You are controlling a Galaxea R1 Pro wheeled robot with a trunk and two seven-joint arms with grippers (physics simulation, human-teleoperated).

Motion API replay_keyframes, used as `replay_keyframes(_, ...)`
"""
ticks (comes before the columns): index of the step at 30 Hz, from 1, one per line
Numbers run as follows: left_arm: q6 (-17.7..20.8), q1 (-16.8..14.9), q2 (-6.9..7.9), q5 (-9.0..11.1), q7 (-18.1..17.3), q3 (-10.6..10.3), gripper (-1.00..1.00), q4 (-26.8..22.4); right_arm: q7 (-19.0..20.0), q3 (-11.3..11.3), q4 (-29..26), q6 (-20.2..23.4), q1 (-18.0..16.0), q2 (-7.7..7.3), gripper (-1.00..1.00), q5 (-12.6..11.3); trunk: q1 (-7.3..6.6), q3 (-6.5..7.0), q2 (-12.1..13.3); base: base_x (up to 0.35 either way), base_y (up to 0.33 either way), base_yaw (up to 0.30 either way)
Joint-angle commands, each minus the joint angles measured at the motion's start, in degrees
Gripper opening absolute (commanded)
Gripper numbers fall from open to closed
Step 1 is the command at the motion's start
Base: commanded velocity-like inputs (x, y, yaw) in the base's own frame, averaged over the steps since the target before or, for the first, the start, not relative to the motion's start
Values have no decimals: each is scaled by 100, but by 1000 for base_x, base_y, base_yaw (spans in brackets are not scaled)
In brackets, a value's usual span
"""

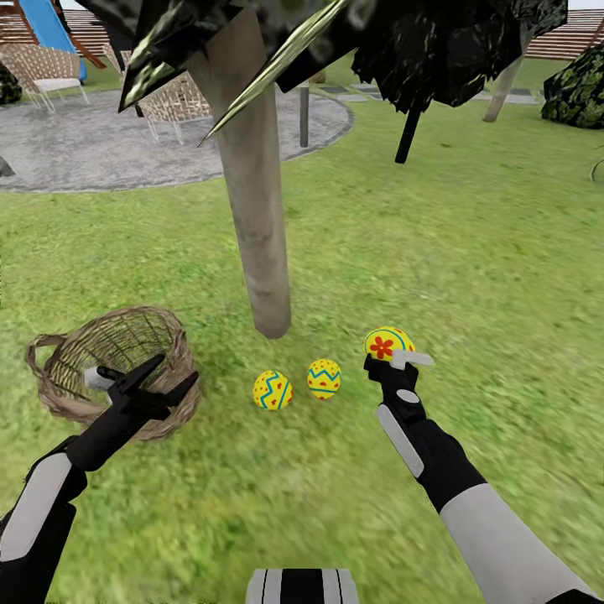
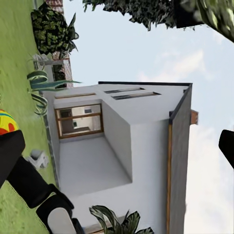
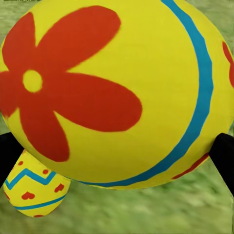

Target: Take the three Easter eggs out of the wicker basket on the lawn in the garden, then place them on the lawn next to a single tree (choose any tree) so that all three eggs are next to the same tree and none are left in the basket.

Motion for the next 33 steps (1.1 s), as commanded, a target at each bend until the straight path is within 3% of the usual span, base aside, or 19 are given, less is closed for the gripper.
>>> replay_keyframes(1, 23, -3, -1, -4, -17, 3, 100, 14, -47, 24, -17, 26, -4, -8, -100, -24, -1, -4, -2, 0, -332, 61)
replay_keyframes(9, 32, 6, -1, 10, -40, -6, 100, 25, -42, 33, -53, 17, -4, -8, -100, -23, -1, -4, -2, -1, -74, 26)
replay_keyframes(21, 29, 23, -2, 1, -26, -15, 100, 31, -47, 50, 201, 10, -4, 5, -100, -15, -1, -4, -2, -7, -304, 282)
replay_keyframes(23, 27, 23, -1, 1, -26, -15, 100, 31, -47, 51, 365, -89, -12, 84, -100, 97, -1, -4, -2, 95, -333, 292)
replay_keyframes(27, 30, 23, -2, 1, -25, -15, 100, 31, -47, 46, 867, -442, -60, 379, -100, 785, -1, -4, -2, 123, -326, 290)
replay_keyframes(31, 31, 23, -4, 1, -25, -15, 100, 31, -26, 50, 1316, -471, -158, 471, -100, 876, -1, -4, -2, 157, -307, 87)
replay_keyframes(33, 32, 23, -8, 1, -31, -15, 100, 31, -21, 46, 1989, -468, -509, 547, -100, 883, -1, -4, -2, 88, -139, 6)
